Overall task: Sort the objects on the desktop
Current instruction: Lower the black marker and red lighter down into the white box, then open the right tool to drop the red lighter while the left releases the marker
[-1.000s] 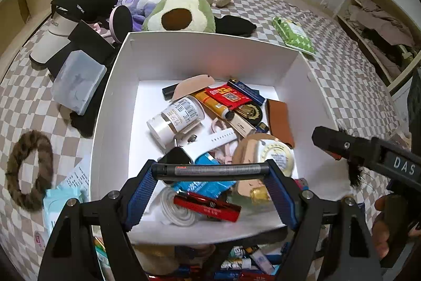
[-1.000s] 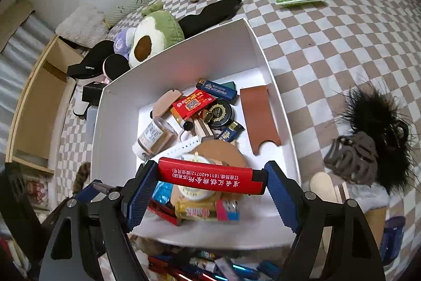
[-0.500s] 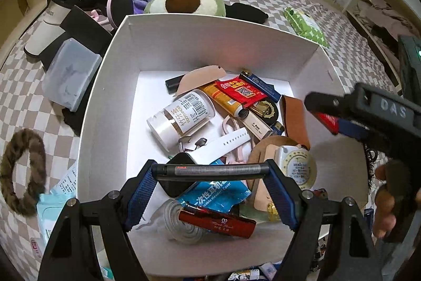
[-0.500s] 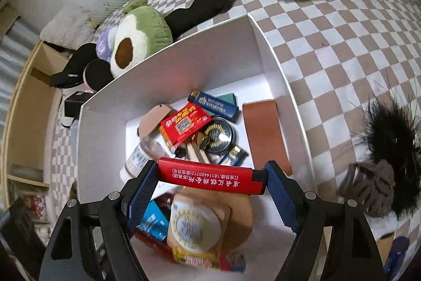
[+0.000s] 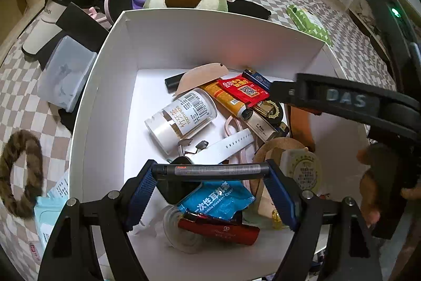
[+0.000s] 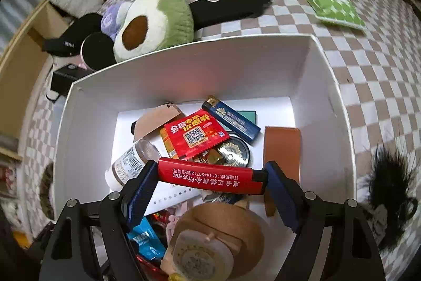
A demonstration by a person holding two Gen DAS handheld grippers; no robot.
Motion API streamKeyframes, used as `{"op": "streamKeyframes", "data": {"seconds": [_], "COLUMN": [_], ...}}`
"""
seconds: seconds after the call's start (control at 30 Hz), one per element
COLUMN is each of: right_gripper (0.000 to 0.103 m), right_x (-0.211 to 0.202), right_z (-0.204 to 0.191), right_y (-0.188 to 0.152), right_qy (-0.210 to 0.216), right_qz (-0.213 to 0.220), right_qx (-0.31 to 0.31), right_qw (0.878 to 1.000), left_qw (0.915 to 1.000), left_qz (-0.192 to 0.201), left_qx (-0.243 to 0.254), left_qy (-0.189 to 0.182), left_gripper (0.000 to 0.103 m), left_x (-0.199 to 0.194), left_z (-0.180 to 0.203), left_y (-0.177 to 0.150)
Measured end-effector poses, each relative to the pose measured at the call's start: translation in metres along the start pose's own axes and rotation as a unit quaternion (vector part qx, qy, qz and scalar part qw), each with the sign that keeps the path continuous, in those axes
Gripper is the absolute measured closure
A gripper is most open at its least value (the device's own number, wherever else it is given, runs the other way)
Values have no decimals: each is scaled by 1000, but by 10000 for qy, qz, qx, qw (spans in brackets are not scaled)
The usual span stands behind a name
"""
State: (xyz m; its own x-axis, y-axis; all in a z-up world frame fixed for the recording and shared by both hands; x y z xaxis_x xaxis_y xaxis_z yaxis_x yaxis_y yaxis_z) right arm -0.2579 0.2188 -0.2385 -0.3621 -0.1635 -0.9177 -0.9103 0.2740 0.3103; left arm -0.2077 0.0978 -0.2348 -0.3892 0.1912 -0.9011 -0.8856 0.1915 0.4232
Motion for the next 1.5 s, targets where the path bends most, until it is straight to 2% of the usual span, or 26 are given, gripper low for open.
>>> {"op": "streamKeyframes", "data": {"seconds": [0.27, 0.6, 1.13, 1.5], "right_gripper": [21, 21, 21, 21], "right_x": [26, 45, 52, 32], "right_z": [-7, -6, 10, 22], "right_y": [-8, -21, -29, -19], "right_qy": [-250, -538, -332, 301], "right_qz": [-364, -671, -1074, -966], "right_qx": [-415, -816, -461, 192], "right_qw": [9982, 9929, 9926, 9947], "left_qw": [9998, 9997, 9993, 9985], "left_qz": [3, -21, -198, -431], "left_qx": [207, 194, 188, 133], "left_qy": [66, 121, 247, 323], "left_gripper": [22, 22, 22, 22], "left_x": [2, 4, 13, 29], "left_z": [3, -3, -3, 0], "left_y": [0, 0, -1, 1]}}
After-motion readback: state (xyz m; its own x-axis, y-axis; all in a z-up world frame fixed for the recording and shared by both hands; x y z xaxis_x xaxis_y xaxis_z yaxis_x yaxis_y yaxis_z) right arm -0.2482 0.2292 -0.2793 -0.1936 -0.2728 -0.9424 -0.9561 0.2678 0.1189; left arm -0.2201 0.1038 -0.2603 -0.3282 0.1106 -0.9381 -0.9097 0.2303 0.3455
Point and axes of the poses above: each gripper's, at about its wrist camera, not at the fingertips, and x roughly the way its jaws point, z to its right, y to its top, the point moved 9 cm from there along x, roughly the way its jaws point, and after that the axes turned 8 degrees about x, right-handed, at the moved point
